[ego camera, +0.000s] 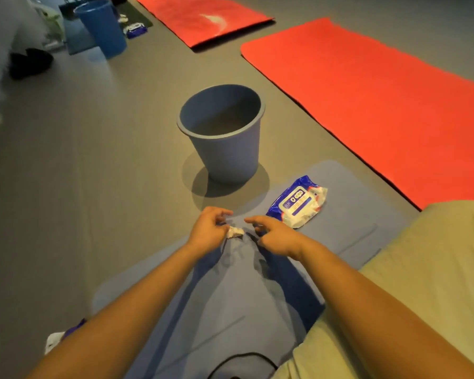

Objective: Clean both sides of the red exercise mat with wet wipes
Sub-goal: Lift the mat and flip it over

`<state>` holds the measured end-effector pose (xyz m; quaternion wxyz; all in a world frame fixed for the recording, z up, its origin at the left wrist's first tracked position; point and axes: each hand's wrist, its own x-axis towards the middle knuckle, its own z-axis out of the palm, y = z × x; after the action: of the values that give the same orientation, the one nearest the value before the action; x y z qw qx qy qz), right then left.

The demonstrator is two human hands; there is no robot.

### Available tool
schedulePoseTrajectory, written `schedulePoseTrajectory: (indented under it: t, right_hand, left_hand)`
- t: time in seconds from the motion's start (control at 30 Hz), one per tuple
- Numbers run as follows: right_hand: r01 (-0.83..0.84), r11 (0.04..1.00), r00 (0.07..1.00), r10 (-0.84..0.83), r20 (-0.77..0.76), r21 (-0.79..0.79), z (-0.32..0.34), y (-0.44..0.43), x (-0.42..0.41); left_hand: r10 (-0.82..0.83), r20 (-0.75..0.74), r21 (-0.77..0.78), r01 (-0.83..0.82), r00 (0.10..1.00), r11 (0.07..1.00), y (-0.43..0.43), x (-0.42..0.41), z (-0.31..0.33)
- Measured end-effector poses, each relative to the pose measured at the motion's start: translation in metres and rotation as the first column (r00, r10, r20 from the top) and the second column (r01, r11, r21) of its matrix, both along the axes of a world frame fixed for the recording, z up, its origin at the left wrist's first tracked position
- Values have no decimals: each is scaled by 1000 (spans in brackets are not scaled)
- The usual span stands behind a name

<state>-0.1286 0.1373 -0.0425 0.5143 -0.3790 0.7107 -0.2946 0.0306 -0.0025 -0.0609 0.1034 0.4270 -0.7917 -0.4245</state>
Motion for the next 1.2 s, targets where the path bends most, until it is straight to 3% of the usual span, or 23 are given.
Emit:
schedulePoseTrajectory:
  t: [0.13,0.3,0.4,0.53,0.63,0.73,0.87,0.93,1.0,1.13,1.2]
  right_hand:
    - [190,963,982,-188,25,-191,20,-2,-7]
    - [398,815,910,-408,70,-421,79,28,-66]
    - [448,710,843,-538,-9,-543,119,90,-140]
    - [559,560,673,-738,-61,-611,159,218,-228]
    - [637,484,528,-841,-119,-601,159,338,-263]
    - [771,392,332,-920,-209,-502,126,469,-275]
    - [948,111,7,-945,-327,-300,56,629,-247]
    - [982,-33,-106,-913,-394,-187,27,683,-231]
    - [997,-34,-62,-856,-513,-64,10,713,-229]
    - [960,183,275,-775,-569,214,11,716,-238]
    - [967,113,229,-783,-579,230,7,717,-244]
  left_hand:
    - [-107,-41,-82,104,993,991,9,-39,41]
    - [-267,-215,-286,201,939,937,35,-137,105]
    - [-445,-292,-358,334,847,872,81,-229,143]
    - [-663,-330,-400,537,672,743,199,-341,172]
    - [-799,-292,-463,654,525,599,308,-396,171]
    - [-927,-134,-481,795,350,370,417,-421,144]
    - [-984,159,-368,930,77,13,548,-415,84]
    - [-967,254,-313,946,0,-82,597,-405,55]
    - [-949,312,-267,955,-41,-129,633,-398,31]
    - [-911,409,-228,961,-50,-155,664,-395,6]
    - [-900,433,-219,964,-44,-153,666,-396,2]
